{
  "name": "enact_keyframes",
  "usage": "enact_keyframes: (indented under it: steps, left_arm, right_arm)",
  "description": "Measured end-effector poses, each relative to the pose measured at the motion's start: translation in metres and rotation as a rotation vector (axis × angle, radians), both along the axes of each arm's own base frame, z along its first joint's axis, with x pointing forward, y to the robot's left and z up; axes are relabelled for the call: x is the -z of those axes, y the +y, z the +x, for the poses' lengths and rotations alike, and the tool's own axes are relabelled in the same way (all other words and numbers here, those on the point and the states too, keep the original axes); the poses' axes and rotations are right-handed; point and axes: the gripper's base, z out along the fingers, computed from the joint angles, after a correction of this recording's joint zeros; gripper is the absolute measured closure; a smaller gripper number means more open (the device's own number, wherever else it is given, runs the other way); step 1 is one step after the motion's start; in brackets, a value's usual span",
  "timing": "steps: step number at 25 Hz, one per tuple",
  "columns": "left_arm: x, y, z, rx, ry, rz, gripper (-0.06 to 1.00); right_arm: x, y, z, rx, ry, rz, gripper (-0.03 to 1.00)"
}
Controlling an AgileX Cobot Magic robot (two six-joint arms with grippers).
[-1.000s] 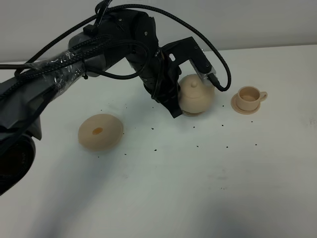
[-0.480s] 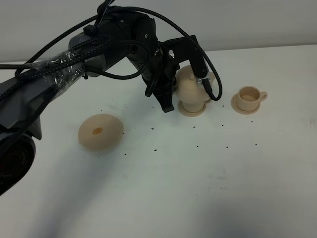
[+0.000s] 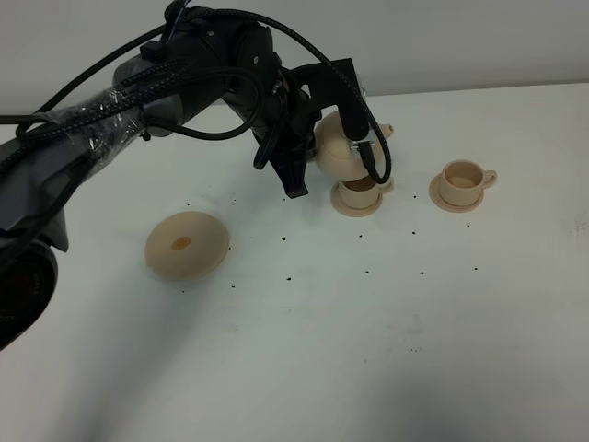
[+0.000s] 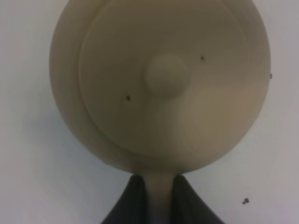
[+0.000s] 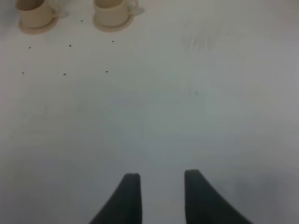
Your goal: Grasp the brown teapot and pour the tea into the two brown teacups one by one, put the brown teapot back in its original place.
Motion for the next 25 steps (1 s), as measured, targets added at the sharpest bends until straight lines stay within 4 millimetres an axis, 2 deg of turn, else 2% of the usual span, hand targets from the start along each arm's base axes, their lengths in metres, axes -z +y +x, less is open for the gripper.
enact_keyframes:
  steps: [6,14,19,22,25]
  left_arm:
    - [-0.002,0.012,0.011,0.001,-0.051,0.006,0.82]
    - [0.0,0.009,0.013,0.005,-0.055,-0.05,0.82]
    - [0.018,-0.013,0.016,0.027,-0.03,-0.072,0.82]
    - [0.021,-0.031,0.019,0.052,-0.037,-0.078,0.82]
    - [0.013,-0.047,0.025,0.075,-0.063,-0.097,0.82]
  right_arm:
    - [0.0,0.0,0.0,0.0,0.0,0.0,0.73]
    - [0.0,0.0,0.0,0.0,0.0,0.0,0.73]
    - [0.0,0.0,0.0,0.0,0.0,0.0,0.73]
    - [0.0,0.0,0.0,0.0,0.0,0.0,0.73]
    - [0.0,0.0,0.0,-0.001,0.0,0.002,0.73]
